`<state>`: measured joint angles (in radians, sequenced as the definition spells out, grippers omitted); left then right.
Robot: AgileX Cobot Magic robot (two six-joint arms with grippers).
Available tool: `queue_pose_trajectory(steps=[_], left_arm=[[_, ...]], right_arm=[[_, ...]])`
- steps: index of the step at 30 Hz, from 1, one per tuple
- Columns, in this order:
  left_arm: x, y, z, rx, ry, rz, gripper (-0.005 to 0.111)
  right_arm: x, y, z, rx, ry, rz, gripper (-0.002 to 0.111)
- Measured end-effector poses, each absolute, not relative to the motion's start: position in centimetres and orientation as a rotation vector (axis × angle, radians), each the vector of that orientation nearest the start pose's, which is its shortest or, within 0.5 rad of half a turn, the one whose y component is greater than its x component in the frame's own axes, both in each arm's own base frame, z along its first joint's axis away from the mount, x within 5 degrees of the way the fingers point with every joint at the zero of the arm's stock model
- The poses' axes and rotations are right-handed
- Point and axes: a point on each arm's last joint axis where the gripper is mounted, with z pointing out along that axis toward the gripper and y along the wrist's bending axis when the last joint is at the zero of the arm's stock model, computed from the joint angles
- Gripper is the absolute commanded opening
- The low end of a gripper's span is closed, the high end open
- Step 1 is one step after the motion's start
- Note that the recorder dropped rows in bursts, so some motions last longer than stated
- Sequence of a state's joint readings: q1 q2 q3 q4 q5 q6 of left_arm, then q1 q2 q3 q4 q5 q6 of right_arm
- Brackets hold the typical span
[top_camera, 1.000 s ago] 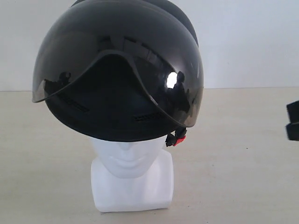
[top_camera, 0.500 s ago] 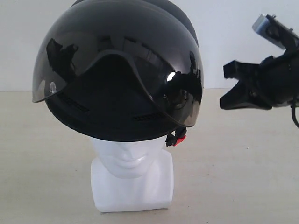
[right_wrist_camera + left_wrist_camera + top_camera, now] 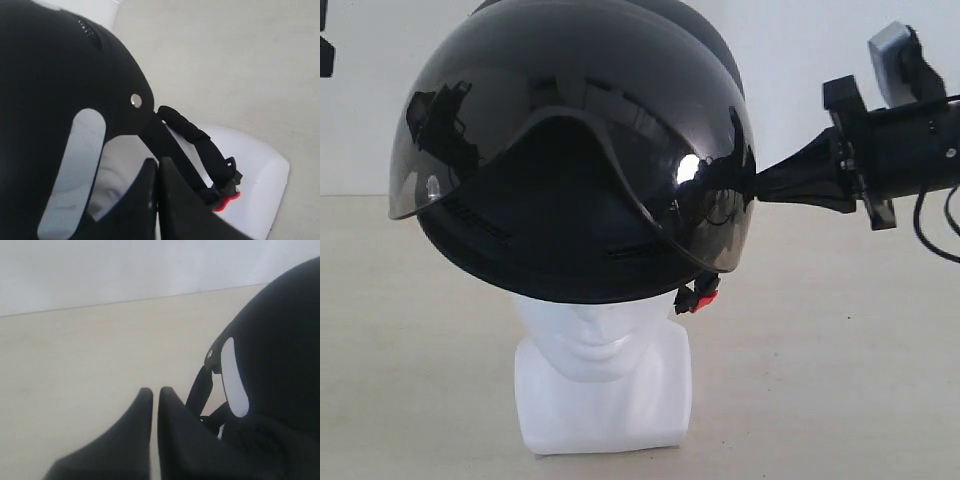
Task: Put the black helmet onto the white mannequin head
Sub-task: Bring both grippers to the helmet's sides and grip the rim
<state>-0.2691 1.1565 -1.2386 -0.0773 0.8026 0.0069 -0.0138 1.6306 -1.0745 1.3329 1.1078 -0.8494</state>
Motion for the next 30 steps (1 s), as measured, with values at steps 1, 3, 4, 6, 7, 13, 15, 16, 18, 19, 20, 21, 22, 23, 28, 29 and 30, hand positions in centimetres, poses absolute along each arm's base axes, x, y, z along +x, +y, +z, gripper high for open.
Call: queue_pose_trajectory(steps=[1, 3, 4, 6, 7, 13, 15, 16, 18, 19, 20, 21, 22, 23, 28, 29, 30], left_arm=[[23.1, -7.0, 40.5, 0.286, 2.204, -0.247, 0.004], [23.5, -7.2, 40.1, 0.296, 2.216, -0.260, 0.004], [23.6, -7.3, 40.0, 0.297, 2.220, -0.264, 0.004], [23.8, -7.4, 39.8, 0.302, 2.226, -0.265, 0.004], [23.9, -7.4, 39.7, 0.306, 2.227, -0.265, 0.004], [24.3, -7.8, 37.6, 0.319, 2.294, -0.299, 0.004], [24.3, -8.0, 36.9, 0.331, 2.309, -0.323, 0.004], [24.3, -8.1, 36.6, 0.332, 2.314, -0.334, 0.004], [24.3, -8.3, 36.4, 0.333, 2.315, -0.361, 0.004], [24.3, -8.3, 36.3, 0.334, 2.317, -0.366, 0.004], [24.3, -8.3, 36.2, 0.332, 2.319, -0.373, 0.004], [24.2, -8.4, 36.1, 0.337, 2.320, -0.375, 0.004], [24.2, -8.4, 36.1, 0.339, 2.322, -0.377, 0.004], [24.2, -8.4, 35.9, 0.343, 2.323, -0.377, 0.004], [24.3, -8.4, 35.8, 0.346, 2.314, -0.373, 0.004], [24.4, -8.4, 35.9, 0.342, 2.304, -0.373, 0.004], [24.4, -8.4, 36.0, 0.340, 2.292, -0.371, 0.004]], right_arm=[[31.7, 8.1, 27.3, -0.192, 2.290, 1.375, 0.000], [31.7, 8.9, 27.2, -0.204, 2.292, 1.357, 0.000], [31.8, 9.2, 27.2, -0.207, 2.293, 1.346, 0.000], [31.8, 9.7, 27.1, -0.211, 2.295, 1.331, 0.000], [31.7, 9.9, 27.1, -0.215, 2.296, 1.330, 0.000], [31.8, 10.6, 28.2, -0.257, 2.257, 1.379, 0.000], [32.0, 10.6, 28.7, -0.269, 2.242, 1.376, 0.000], [32.1, 10.6, 28.9, -0.276, 2.235, 1.376, 0.000], [32.2, 10.7, 29.4, -0.281, 2.220, 1.386, 0.000], [32.2, 10.7, 29.5, -0.280, 2.216, 1.395, 0.000], [32.2, 10.8, 29.7, -0.288, 2.207, 1.405, 0.000], [32.2, 10.8, 29.8, -0.287, 2.203, 1.413, 0.000], [32.2, 10.8, 29.9, -0.283, 2.201, 1.422, 0.000], [32.2, 10.9, 29.9, -0.283, 2.196, 1.430, 0.000], [32.1, 10.9, 30.1, -0.294, 2.194, 1.441, 0.000], [32.1, 10.9, 30.1, -0.291, 2.195, 1.442, 0.000], [32.1, 10.9, 30.1, -0.291, 2.194, 1.443, 0.000]])
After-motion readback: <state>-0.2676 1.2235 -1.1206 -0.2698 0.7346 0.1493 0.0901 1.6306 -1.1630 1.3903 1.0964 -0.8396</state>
